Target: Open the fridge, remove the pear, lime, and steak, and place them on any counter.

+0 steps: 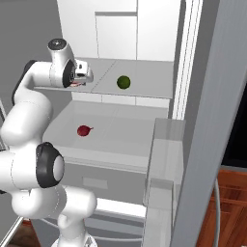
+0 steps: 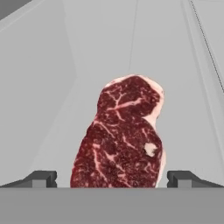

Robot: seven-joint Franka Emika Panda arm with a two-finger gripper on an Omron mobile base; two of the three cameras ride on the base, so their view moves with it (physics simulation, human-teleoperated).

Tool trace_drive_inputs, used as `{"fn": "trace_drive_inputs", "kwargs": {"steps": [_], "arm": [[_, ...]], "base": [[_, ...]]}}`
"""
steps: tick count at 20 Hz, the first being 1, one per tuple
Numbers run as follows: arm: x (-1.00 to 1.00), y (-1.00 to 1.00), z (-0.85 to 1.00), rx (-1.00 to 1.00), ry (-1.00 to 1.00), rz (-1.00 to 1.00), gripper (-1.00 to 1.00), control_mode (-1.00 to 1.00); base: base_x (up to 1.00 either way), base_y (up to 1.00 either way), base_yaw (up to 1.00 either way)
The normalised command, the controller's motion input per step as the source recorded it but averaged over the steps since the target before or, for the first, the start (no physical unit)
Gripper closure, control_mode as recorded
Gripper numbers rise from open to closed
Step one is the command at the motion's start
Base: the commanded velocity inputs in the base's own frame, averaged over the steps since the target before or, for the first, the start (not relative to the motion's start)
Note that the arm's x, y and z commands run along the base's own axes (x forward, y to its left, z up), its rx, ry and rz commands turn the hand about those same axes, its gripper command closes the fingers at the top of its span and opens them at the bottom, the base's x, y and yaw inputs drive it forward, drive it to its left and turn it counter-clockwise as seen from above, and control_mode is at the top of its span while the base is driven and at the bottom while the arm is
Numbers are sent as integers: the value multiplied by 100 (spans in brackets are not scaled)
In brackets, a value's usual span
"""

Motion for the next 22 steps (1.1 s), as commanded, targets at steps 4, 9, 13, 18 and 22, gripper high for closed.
{"fn": "trace_drive_inputs", "kwargs": {"steps": [4, 9, 13, 18, 22], "arm": [[8, 0, -30, 0, 0, 0, -100, -100], [5, 0, -32, 0, 0, 0, -100, -100], [0, 0, -26, 0, 0, 0, 100, -100], [0, 0, 0, 0, 1, 0, 100, -100], [0, 0, 0, 0, 0, 0, 100, -100]], "base": [[0, 0, 0], [0, 0, 0], [0, 0, 0], [0, 0, 0], [0, 0, 0]]}}
